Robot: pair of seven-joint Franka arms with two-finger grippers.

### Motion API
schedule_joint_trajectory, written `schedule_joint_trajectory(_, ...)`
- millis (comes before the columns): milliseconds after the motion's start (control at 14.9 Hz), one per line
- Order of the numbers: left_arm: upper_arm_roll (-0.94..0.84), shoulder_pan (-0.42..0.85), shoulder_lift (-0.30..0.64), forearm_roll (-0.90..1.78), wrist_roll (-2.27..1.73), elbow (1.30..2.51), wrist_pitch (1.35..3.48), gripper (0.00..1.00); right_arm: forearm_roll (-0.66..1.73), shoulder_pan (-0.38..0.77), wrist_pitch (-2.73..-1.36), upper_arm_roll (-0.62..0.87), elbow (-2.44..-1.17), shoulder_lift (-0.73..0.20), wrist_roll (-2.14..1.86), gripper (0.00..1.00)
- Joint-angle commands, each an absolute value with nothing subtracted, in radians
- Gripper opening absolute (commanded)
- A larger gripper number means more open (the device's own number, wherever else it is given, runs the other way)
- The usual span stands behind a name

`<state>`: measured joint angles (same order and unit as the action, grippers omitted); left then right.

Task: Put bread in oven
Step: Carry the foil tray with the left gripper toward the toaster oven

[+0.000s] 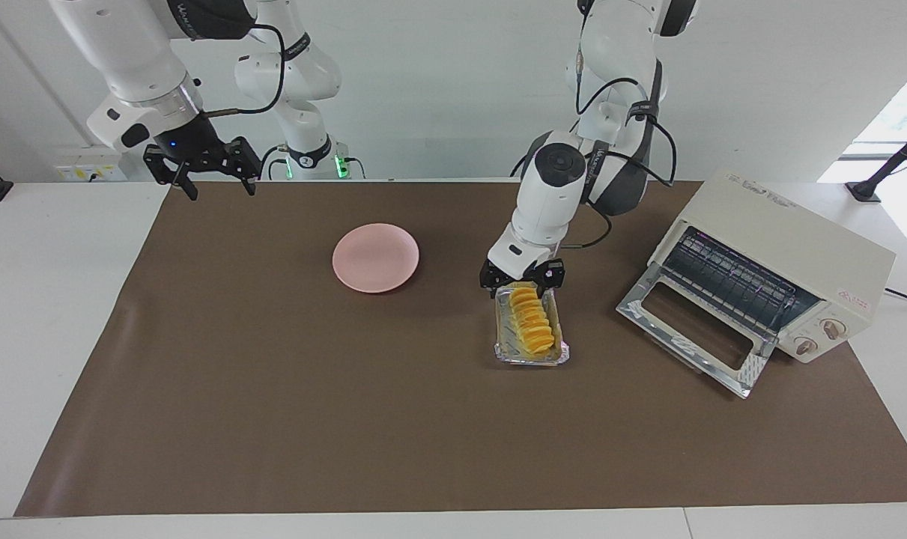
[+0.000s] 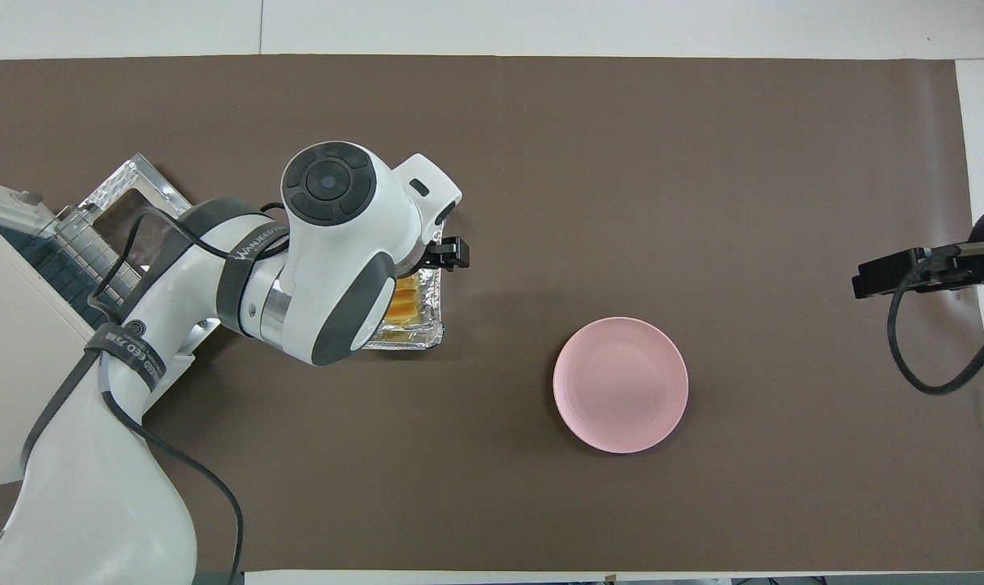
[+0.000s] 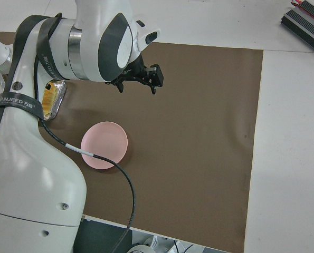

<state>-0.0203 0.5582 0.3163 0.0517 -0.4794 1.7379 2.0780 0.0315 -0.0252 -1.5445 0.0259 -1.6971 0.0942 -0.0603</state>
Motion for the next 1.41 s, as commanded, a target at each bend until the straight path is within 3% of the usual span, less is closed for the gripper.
schedule_joint_trajectory(0,-0.003,0.624,0.365,0.034,-0.557,1.782,2.163,1.00,0.018,-0.044,-1.536,0.038,-1.712,0.113,-0.080,1.00)
schedule_joint_trajectory(403,-0.005,0.627,0.374,0.034,-0.612,1.809,2.197,1.00,0.018,-0.048,-1.542,0.037,-1.713,0.112,-0.080,1.00)
schedule_joint_trajectory(738,-0.005,0.624,0.382,0.034,-0.667,1.812,2.214,0.52,0.020,-0.055,-1.546,0.035,-1.709,0.107,-0.080,1.00)
schedule_joint_trajectory(1006,-0.005,0.620,0.394,0.034,-0.673,1.813,2.224,0.49,0.018,-0.055,-1.546,0.035,-1.709,0.110,-0.074,1.00)
schedule_joint_trajectory(1208,-0.005,0.621,0.394,0.034,-0.673,1.819,2.224,0.41,0.018,-0.055,-1.534,0.035,-1.710,0.113,-0.078,1.00)
schedule_joint_trajectory(1275,-0.005,0.621,0.394,0.034,-0.673,1.818,2.223,0.34,0.018,-0.055,-1.534,0.037,-1.707,0.112,-0.078,1.00)
schedule_joint_trajectory(1342,-0.003,0.621,0.394,0.034,-0.673,1.815,2.217,0.18,0.020,-0.054,-1.534,0.037,-1.709,0.112,-0.078,1.00)
